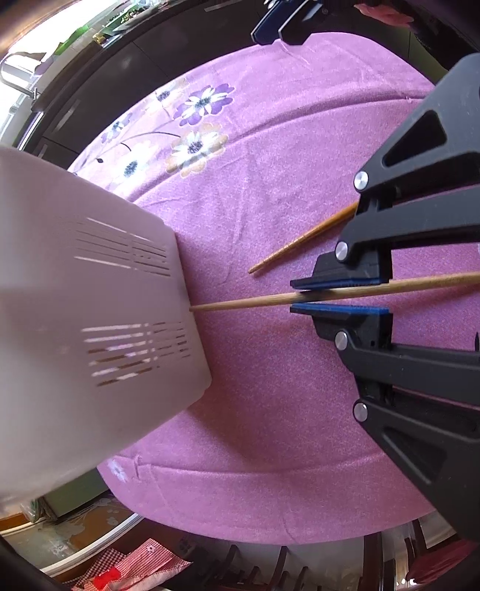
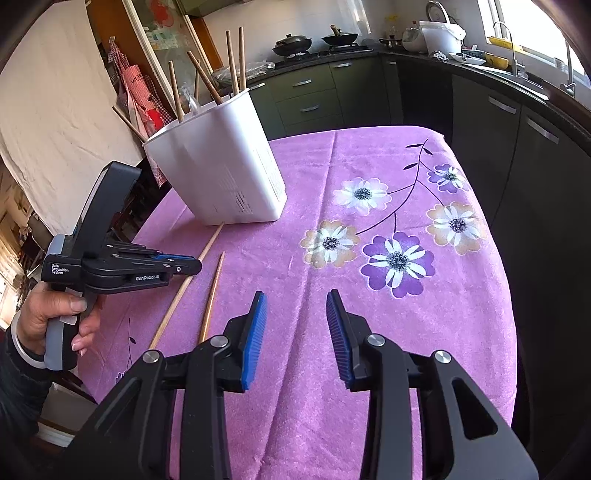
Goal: Organize utensils
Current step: 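Grasp and lift a wooden chopstick from the table with the left tool, then grasp and lift the last wooden chopstick with the right tool while the left tool holds its chopstick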
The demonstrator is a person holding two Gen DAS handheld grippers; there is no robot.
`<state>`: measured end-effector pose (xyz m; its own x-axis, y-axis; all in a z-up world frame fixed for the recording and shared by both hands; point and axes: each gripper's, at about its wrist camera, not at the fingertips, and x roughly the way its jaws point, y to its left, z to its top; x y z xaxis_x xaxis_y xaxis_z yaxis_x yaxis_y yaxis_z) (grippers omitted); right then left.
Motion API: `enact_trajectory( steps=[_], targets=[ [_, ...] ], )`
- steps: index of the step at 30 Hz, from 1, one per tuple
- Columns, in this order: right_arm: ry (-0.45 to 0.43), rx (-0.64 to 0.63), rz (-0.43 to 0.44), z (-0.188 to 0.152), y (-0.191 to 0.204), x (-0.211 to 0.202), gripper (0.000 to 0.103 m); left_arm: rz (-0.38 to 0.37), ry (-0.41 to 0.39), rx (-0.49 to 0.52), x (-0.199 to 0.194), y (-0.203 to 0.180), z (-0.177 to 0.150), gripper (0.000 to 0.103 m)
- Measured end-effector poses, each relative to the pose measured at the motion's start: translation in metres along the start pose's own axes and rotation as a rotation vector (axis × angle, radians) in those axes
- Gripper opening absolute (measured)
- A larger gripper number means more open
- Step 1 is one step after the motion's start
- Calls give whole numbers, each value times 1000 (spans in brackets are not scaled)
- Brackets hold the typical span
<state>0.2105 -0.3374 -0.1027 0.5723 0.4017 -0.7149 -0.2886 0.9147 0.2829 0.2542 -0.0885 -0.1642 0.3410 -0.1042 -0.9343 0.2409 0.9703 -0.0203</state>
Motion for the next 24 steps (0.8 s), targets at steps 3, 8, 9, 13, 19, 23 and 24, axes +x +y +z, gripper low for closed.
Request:
enact_trajectory(
  steps=[3, 8, 9, 13, 19, 23, 24],
  targets=[
    [-7, -1, -6, 1, 0, -4, 34, -4, -48, -2, -23, 5, -3, 7],
    [-15, -6, -12, 2, 2, -9, 37, -15, -130, -3, -65, 15, -13, 7],
    [-15, -8, -12, 2, 3, -10, 37, -19, -145, -5, -72, 17, -15, 7],
    [-13, -16, -13, 2, 7, -10, 38, -23, -211, -10, -104, 27, -28, 7],
    [-12, -25, -15, 3, 11, -10, 42, -30, -295, -2, -140, 32, -47, 7],
    [-6, -34, -17, 2, 14, -8, 42, -31, -338, 9, -155, 30, -59, 7],
    [-2, -38, -17, 2, 15, -7, 42, -32, -347, 11, -158, 30, -64, 7]
  ],
)
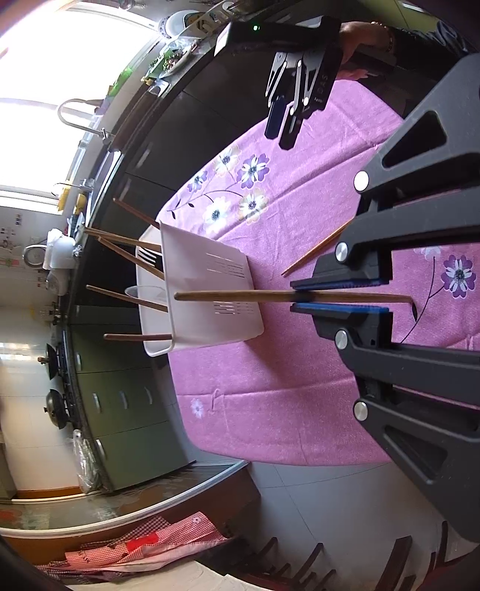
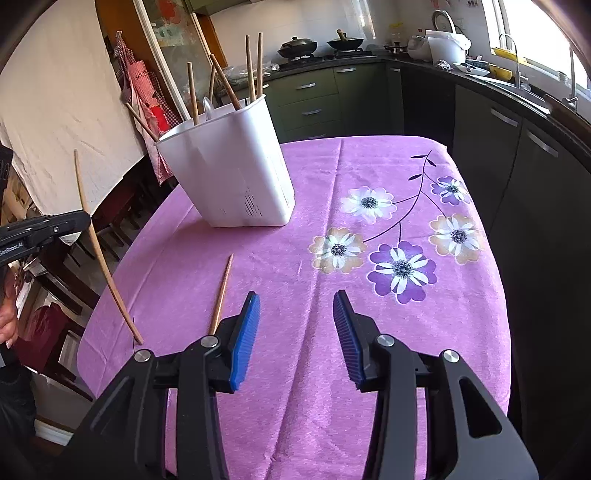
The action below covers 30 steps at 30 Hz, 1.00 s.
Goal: Organize utensils
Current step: 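Grasp and lift the last wooden chopstick with the right tool while the left tool holds its chopstick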
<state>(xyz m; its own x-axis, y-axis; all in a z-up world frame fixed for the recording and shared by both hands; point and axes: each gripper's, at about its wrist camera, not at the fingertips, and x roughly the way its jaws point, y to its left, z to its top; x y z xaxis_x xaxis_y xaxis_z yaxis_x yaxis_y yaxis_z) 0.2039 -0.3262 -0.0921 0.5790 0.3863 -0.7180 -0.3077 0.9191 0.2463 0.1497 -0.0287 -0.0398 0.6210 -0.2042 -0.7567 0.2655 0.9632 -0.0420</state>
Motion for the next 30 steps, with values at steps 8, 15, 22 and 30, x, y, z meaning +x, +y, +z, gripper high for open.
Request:
enact_trajectory(
  steps=[8, 15, 22, 30],
  targets=[
    [62, -47, 4, 0, 15, 23, 42, -4, -38, -1, -14, 0, -13, 7],
    [201, -142, 27, 8, 49, 75, 42, -5, -51, 10, -22, 2, -21, 7],
    [293, -220, -6, 20, 85, 125, 42, -11, -62, 28, -27, 2, -26, 7],
    [336, -273, -74, 22, 106, 151, 33, -21, -68, 35, -27, 4, -27, 7]
  ],
)
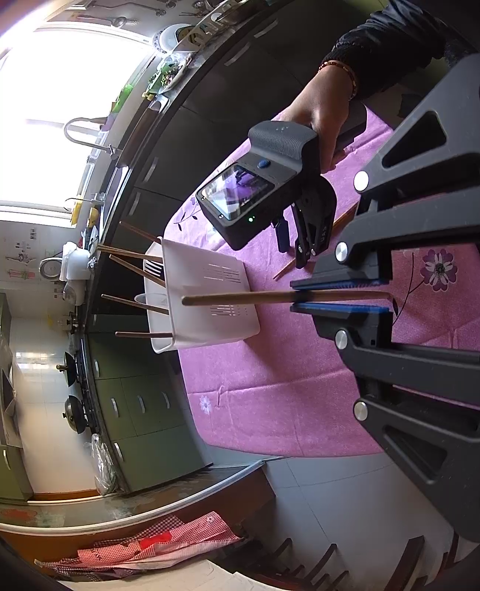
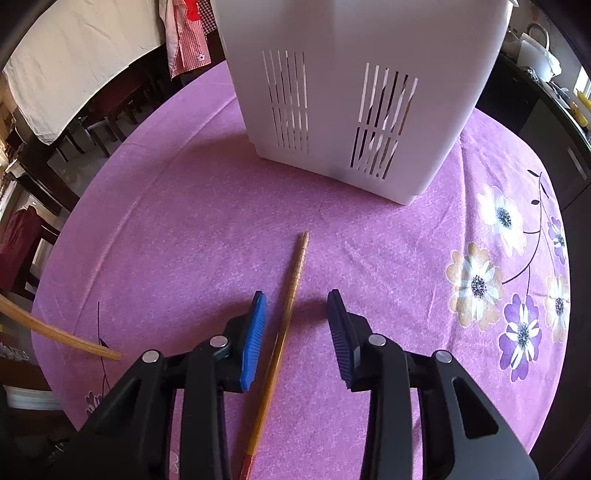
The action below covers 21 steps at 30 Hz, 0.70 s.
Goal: Organize utensils
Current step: 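Grasp and lift the last wooden chopstick with the right tool while the left tool holds its chopstick, then carry the chopstick to the white holder, lower it in and open the left tool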
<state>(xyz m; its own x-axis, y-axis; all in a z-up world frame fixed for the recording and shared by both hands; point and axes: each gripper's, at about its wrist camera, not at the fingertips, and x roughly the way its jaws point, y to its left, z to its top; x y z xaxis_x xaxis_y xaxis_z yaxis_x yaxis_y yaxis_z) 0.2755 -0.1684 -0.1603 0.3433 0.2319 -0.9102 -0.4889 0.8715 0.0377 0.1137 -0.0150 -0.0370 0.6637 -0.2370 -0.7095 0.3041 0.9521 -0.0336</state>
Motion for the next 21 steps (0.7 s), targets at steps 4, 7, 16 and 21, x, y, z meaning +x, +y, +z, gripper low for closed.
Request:
enact_trajectory(
  steps=[4, 7, 16, 21],
  targets=[
    [1, -24, -18, 0, 12, 2, 19, 4, -2, -3, 0, 1, -1, 7],
    [-8, -37, -16, 3, 15, 3, 8, 4, -2, -3, 0, 1, -1, 7],
    [-112, -1, 24, 11, 12, -22, 7, 10, 1, -1, -2, 2, -2, 7],
    [-261, 31, 37, 6, 1, -80, 7, 15, 1, -3, -2, 3, -2, 7]
  ],
)
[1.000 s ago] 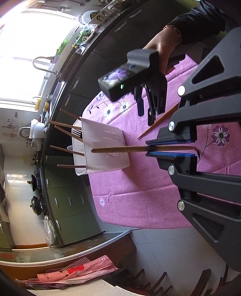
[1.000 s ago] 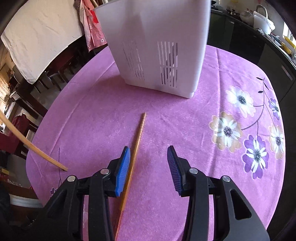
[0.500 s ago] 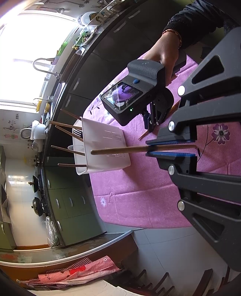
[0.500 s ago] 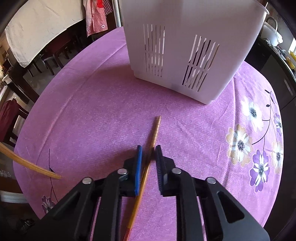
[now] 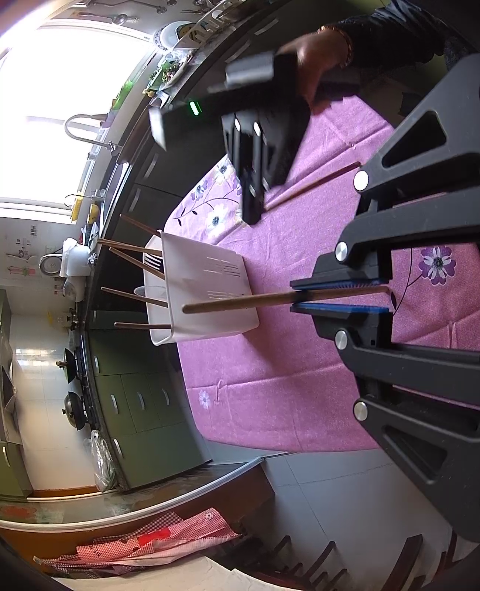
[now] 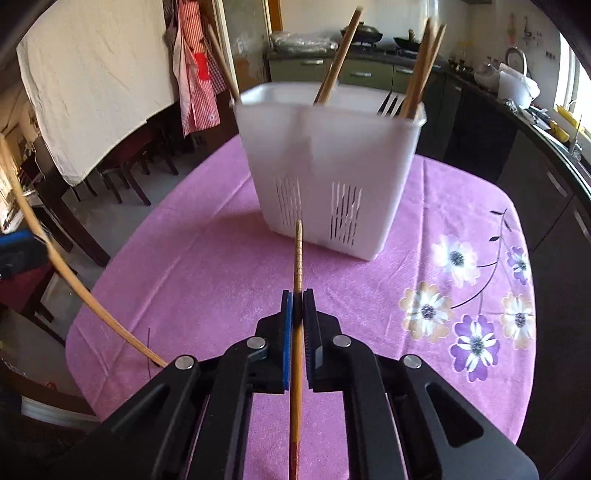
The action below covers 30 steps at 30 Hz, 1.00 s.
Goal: Organize utensils
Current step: 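Carry the chopstick to the white holder, lower it in and open the left tool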
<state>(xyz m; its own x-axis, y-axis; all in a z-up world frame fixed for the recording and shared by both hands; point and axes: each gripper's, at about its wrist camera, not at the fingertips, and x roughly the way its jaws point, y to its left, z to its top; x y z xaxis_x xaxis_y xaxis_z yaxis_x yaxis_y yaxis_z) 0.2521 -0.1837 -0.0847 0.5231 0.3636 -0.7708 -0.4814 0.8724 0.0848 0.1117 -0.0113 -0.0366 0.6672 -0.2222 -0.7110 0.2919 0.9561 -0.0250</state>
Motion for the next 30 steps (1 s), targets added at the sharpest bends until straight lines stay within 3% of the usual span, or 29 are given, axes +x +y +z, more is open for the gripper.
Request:
enact_trajectory(
  steps=[5, 13, 24, 30],
  targets=[
    [-141, 17, -4, -3, -9, -61, 7, 3, 0, 1, 0, 0, 0, 7],
    [-217, 18, -22, -37, -19, -114, 7, 2, 1, 10, -1, -4, -2, 7],
    [-234, 45, -14, -54, -24, -128, 7, 6, -10, 20, -8, -7, 2, 7],
    [-235, 45, -5, -56, -23, -129, 7, -17, -36, 19, -20, -6, 30, 7]
  ],
)
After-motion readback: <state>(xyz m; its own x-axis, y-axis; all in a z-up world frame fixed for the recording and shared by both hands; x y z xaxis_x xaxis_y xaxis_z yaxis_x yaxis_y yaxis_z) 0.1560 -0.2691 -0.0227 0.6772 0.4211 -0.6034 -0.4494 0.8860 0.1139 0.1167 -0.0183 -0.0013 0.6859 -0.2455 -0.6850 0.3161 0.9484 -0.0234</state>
